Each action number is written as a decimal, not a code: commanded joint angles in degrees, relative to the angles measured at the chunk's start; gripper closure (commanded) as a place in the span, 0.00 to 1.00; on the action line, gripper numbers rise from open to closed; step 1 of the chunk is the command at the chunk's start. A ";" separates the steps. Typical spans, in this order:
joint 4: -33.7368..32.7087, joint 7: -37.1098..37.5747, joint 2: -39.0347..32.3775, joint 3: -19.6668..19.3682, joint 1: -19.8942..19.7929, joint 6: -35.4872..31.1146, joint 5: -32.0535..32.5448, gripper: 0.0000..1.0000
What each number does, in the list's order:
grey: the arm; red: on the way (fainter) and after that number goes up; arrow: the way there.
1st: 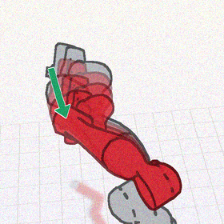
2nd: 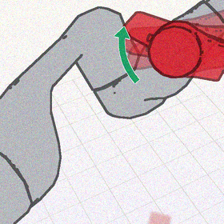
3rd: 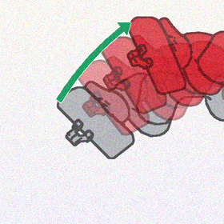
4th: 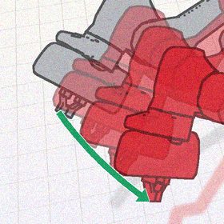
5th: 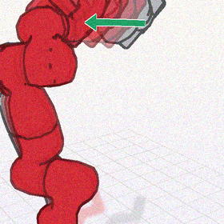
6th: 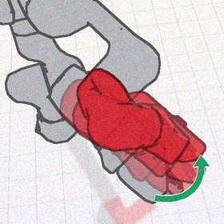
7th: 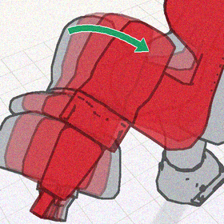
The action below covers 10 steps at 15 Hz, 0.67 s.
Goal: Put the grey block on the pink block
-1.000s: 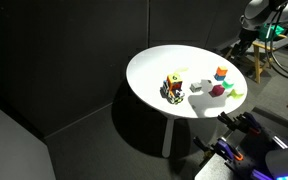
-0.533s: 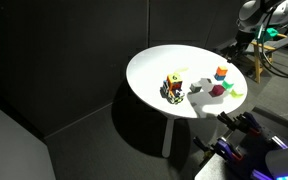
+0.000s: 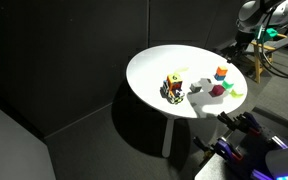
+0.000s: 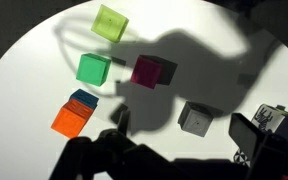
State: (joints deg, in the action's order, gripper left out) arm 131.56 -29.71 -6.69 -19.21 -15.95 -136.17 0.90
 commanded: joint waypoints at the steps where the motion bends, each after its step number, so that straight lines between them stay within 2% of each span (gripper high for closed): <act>1: -0.02 0.27 0.13 1.33 -1.31 0.14 0.31 0.00; 10: 3.38 -1.97 0.05 3.52 -0.83 -2.01 -0.80 0.00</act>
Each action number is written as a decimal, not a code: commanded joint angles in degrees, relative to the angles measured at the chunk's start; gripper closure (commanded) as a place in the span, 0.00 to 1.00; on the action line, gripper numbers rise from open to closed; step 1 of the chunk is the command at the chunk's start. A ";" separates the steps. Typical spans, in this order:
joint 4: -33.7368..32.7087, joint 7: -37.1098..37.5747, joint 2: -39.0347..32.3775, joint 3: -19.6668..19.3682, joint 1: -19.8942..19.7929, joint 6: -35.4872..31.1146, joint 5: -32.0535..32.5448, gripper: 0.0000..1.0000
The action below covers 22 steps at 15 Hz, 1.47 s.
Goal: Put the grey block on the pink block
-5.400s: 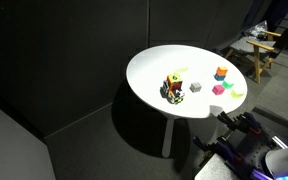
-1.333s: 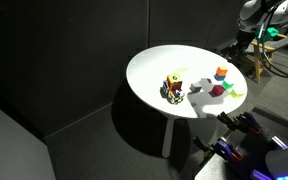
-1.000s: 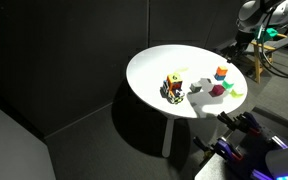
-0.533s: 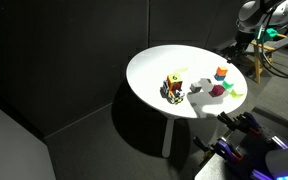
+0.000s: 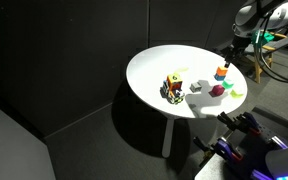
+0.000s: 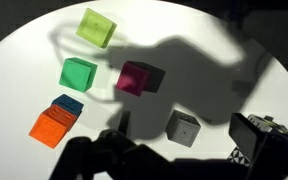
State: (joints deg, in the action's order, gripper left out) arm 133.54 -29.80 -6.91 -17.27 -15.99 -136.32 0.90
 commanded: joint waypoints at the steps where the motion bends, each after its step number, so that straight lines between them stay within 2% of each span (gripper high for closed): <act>1: 1.68 -2.02 0.11 2.03 -0.71 -2.45 -1.03 0.00; 12: 0.20 -2.93 -5.90 7.86 -0.89 -10.68 -6.64 0.00; 22: -6.29 0.30 -15.99 12.10 -2.57 -15.00 -11.23 0.00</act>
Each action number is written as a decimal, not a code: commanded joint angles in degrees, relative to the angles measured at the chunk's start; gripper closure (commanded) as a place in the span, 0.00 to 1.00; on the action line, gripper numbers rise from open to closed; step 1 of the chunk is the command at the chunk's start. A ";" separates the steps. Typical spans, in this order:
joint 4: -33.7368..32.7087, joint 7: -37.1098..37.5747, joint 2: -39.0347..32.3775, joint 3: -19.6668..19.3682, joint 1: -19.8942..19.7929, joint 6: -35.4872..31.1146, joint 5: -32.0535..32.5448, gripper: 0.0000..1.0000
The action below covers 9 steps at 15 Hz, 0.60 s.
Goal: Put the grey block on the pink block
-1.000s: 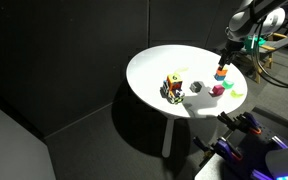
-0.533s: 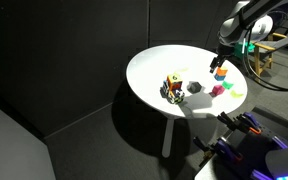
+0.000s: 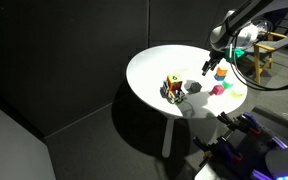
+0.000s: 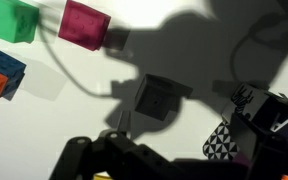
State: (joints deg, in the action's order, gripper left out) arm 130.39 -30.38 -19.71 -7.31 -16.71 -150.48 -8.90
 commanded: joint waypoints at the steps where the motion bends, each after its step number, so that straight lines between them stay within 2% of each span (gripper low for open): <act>1: -3.81 1.30 -4.29 2.55 -2.01 -1.49 -1.65 0.00; 9: -10.17 7.99 -12.32 4.29 -2.99 -3.65 -1.27 0.00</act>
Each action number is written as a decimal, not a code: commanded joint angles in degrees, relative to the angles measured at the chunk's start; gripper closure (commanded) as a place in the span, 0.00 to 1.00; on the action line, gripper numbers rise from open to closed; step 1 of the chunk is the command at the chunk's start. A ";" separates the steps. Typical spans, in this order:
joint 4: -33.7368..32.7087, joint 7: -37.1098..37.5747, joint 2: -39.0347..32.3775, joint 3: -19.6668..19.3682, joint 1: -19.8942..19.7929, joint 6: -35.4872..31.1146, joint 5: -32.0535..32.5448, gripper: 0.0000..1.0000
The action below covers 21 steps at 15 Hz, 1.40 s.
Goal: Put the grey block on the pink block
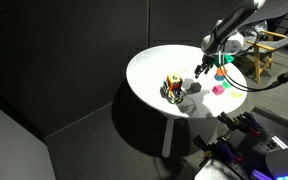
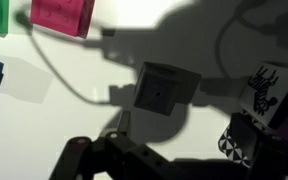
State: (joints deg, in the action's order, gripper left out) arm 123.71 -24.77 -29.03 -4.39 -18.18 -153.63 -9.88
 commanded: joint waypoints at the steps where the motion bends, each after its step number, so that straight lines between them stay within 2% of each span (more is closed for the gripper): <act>1: -4.34 3.14 -3.82 1.41 -1.59 -0.47 -0.23 0.00; 11: -11.36 9.38 -12.79 0.17 -0.37 -1.25 1.71 0.00; 21: -13.54 10.48 -17.29 -0.59 -0.06 -3.11 3.67 0.00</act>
State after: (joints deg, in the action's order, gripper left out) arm 111.87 -16.67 -44.86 -4.66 -18.26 -156.08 -8.22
